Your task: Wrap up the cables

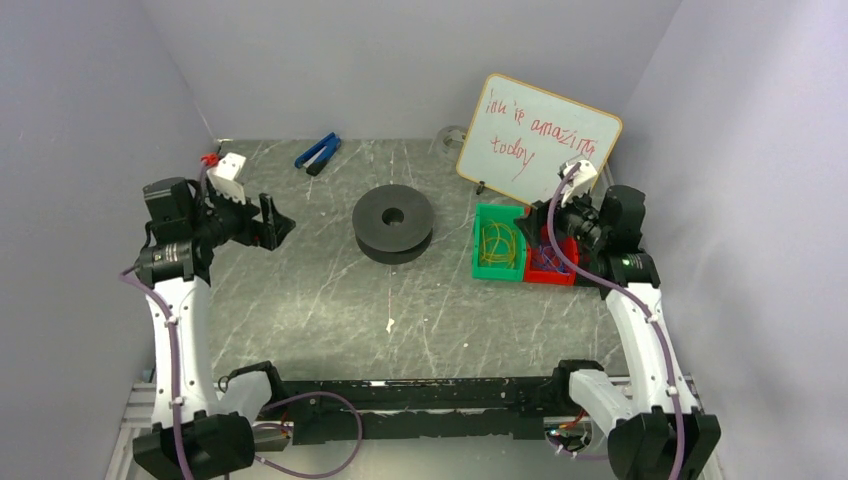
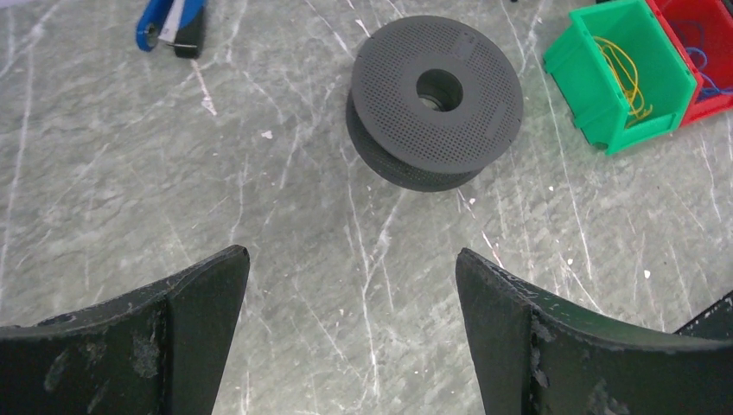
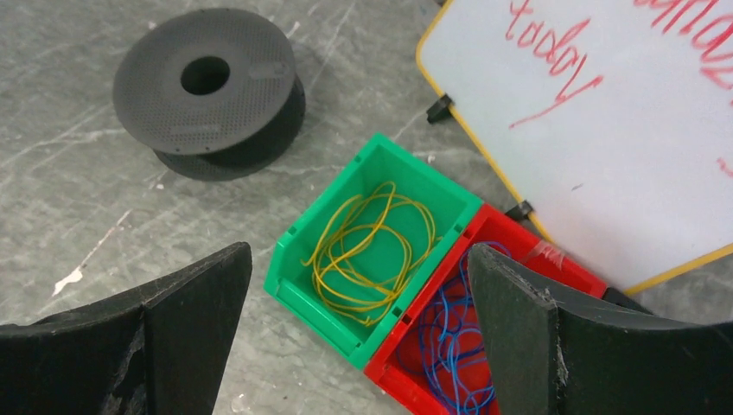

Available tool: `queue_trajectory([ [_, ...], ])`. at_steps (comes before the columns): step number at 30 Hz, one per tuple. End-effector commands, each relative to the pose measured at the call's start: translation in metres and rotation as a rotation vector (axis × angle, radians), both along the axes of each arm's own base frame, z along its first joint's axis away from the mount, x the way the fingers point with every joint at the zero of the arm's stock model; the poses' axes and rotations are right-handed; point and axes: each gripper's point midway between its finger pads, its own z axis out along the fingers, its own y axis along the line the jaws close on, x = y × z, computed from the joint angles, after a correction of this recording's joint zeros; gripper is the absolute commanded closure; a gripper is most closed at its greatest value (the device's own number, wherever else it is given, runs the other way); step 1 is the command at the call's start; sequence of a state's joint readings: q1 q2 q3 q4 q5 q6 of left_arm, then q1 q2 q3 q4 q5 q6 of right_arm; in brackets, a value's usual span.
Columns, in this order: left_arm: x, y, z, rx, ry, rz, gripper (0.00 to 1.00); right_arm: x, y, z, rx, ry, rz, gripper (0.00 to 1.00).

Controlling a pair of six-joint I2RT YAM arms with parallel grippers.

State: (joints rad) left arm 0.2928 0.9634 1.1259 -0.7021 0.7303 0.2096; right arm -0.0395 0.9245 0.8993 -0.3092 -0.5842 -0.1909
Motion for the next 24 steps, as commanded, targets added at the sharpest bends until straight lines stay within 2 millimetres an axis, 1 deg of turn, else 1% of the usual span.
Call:
queue_trajectory([
  [1, 0.008, -0.008, 0.004, 0.035, -0.015, -0.038, 0.06, 0.016, -0.004, -0.007, -0.002, -0.021, -0.026, 0.01],
  [4, 0.012, -0.009, -0.004, 0.028, 0.012, -0.039, 0.06, 0.017, 0.000, -0.016, 0.008, 0.001, -0.005, 0.01],
  [11, 0.020, -0.017, -0.017, 0.035, 0.055, -0.062, 0.06, 0.020, -0.001, -0.023, 0.017, 0.014, -0.015, 0.03],
  [15, 0.023, -0.023, -0.025, 0.070, 0.070, -0.061, 0.06, 0.027, -0.004, -0.031, 0.036, 0.060, -0.047, 0.04],
  [19, 0.026, -0.032, -0.025, 0.165, 0.038, -0.071, 0.06, 0.030, 0.001, -0.036, 0.042, 0.084, -0.042, 0.05],
  [20, 0.028, -0.032, -0.027, 0.188, 0.041, -0.068, 0.06, 0.030, 0.003, -0.037, 0.042, 0.090, -0.038, 0.05],
  [21, 0.028, -0.040, -0.031, 0.205, 0.048, -0.089, 0.06, 0.031, 0.005, -0.040, 0.042, 0.105, -0.030, 0.05],
  [24, 0.032, -0.050, -0.048, 0.239, 0.084, -0.117, 0.06, 0.034, 0.005, -0.048, 0.047, 0.138, -0.040, 0.05],
])
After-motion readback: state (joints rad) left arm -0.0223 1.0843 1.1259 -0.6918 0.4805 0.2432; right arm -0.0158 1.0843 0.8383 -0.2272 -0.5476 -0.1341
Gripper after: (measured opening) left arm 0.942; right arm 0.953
